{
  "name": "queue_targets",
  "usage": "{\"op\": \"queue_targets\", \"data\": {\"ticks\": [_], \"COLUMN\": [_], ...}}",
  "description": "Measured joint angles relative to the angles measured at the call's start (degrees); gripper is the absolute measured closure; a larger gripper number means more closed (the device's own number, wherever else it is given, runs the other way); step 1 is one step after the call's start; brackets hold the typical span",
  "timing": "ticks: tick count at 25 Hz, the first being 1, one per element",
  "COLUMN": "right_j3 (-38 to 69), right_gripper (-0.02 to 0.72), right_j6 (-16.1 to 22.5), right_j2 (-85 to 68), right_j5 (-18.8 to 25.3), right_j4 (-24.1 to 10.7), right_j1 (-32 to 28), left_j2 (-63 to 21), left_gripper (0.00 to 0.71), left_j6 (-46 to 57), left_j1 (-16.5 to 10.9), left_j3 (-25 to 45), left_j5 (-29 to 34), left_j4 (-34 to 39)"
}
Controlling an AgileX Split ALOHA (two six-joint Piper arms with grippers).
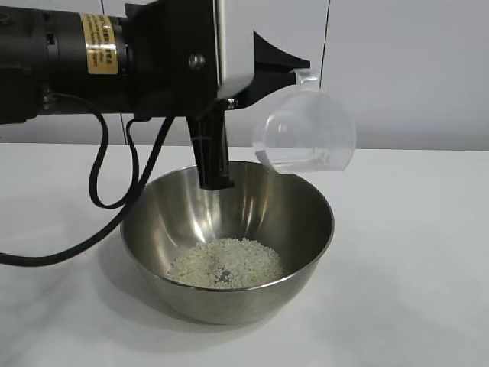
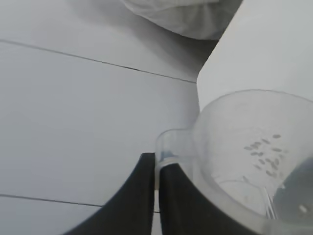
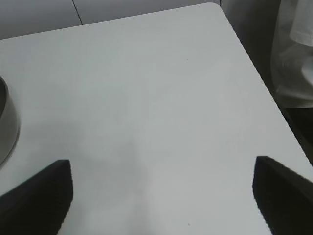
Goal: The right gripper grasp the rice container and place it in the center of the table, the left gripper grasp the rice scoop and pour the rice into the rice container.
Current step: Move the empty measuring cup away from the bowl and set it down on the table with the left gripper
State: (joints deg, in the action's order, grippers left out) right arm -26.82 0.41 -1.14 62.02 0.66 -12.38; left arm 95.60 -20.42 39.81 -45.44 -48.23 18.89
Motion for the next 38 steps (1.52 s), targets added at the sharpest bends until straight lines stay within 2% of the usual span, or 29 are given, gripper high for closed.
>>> {"op": "queue_targets", "data": {"ticks": [4,7,9,13,17,20,27,38], "right_j3": [0.0,0.0,0.0,0.0,0.0,0.0,0.0,0.0], "right_gripper": [0.009,0.009,0.009,0.009,0.009,0.009,0.009,0.009], "right_j6": [0.0,0.0,0.0,0.0,0.0,0.0,0.0,0.0], "right_j2": [0.0,0.0,0.0,0.0,0.0,0.0,0.0,0.0], "right_j5": [0.0,-0.1,-0.1,-0.1,-0.1,0.0,0.0,0.0], "right_j4": [0.0,0.0,0.0,0.0,0.0,0.0,0.0,0.0], "right_j1": [0.0,0.0,0.0,0.0,0.0,0.0,0.0,0.0], "left_j2": [-2.4,-5.0,-6.3,-6.7,-4.3,0.3,12.4,19.0], "left_gripper": [0.699,0.700,0.700,0.700,0.700,0.700,0.700,0.700], "left_j6": [2.2,7.6,12.5,18.5,19.0,19.0,19.1,19.7], "left_j1": [-3.6,-9.2,-13.5,-21.4,-26.1,-27.2,-27.3,-27.3], "left_j3": [2.8,9.2,14.1,22.6,26.7,27.3,25.5,22.2], "left_j5": [-3.6,-9.6,-14.9,-16.5,-16.5,-16.6,-16.6,-17.1], "left_j4": [-12.7,-17.6,-18.9,-19.3,-16.7,-15.7,-14.0,-9.3]}}
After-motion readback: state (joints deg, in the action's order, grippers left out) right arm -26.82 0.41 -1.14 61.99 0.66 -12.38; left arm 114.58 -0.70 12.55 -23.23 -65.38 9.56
